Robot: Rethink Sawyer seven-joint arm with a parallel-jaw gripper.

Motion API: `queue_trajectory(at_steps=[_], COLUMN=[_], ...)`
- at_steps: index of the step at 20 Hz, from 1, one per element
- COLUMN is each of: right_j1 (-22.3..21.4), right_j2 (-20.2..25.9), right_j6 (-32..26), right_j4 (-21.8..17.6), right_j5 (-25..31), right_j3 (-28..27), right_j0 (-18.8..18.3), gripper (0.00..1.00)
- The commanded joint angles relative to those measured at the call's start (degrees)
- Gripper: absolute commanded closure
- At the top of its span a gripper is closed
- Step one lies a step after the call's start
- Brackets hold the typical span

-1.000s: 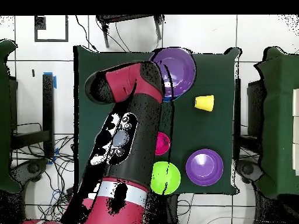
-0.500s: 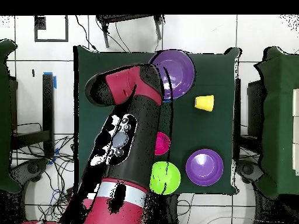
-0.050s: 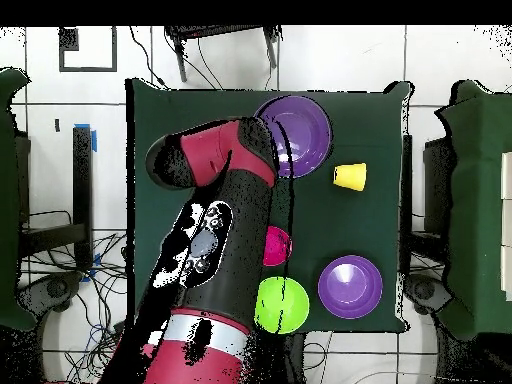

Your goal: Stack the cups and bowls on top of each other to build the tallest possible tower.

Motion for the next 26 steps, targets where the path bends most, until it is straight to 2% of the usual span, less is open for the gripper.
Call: queue_trajectory(at_steps=[1, 17, 18, 26], right_j1=[1.63, 2.35, 2.41, 2.8], right_j2=[3.32, 2.54, 2.44, 1.68], right_j6=[2.44, 3.44, 3.34, 2.97], right_j4=[-2.81, -3.26, -3.32, -3.63], right_j5=[-0.89, -3.26, -3.44, -3.67], right_j3=[5.3, 5.13, 5.04, 4.34], right_j0=[1.43, 2.2, 2.26, 2.53], gripper=[1.0, 1.0, 0.0, 0.0])
